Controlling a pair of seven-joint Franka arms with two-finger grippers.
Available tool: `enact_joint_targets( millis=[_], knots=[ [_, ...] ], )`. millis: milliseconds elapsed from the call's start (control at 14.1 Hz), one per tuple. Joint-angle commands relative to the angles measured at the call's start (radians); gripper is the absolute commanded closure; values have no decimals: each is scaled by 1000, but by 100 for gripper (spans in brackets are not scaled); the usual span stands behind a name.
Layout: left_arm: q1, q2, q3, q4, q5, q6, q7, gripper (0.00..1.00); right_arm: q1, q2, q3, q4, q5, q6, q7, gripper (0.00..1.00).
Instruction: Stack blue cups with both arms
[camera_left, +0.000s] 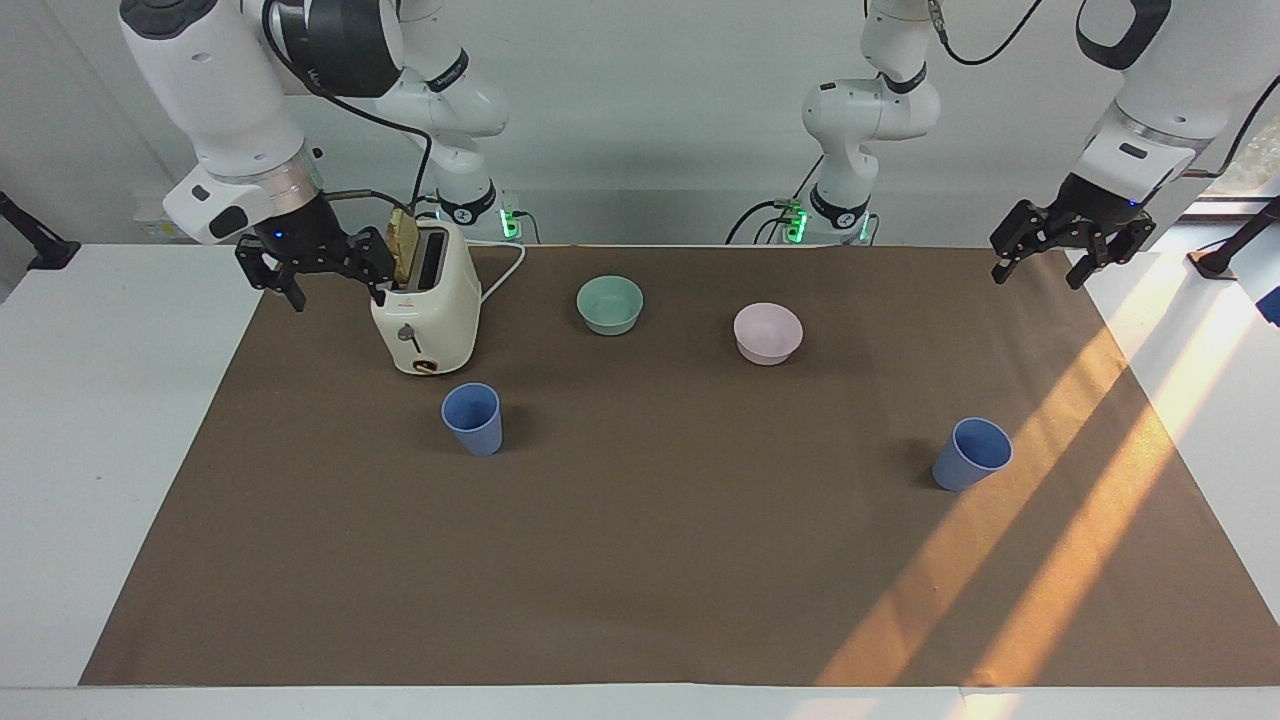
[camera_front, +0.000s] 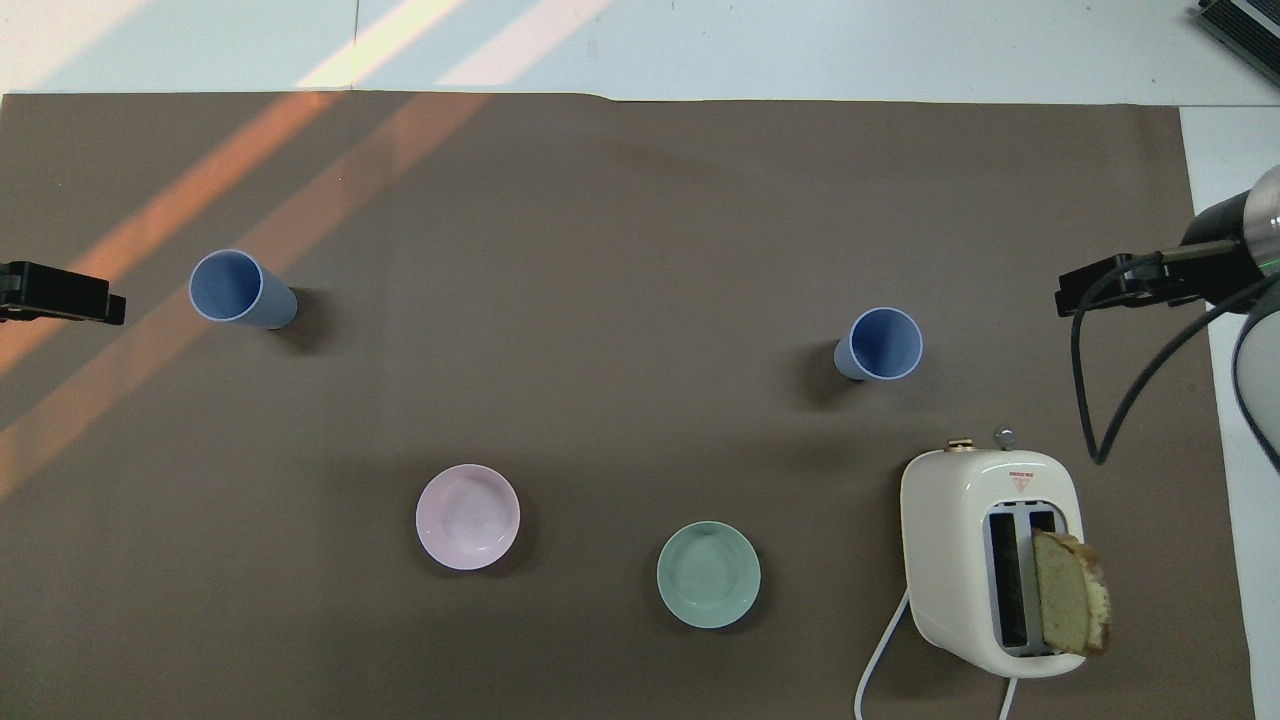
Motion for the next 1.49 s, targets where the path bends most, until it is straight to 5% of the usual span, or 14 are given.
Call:
enact_joint_targets(
  millis=[0,1415],
  knots=[
    [5,-13,-5,-9,-1,-5,1,0,-16,-15,9,-17,9,12,-13,0],
    [13,-14,4,-6,-1,-22,-7,0,-16,-15,9,-17,10,12,-13,0]
  ],
)
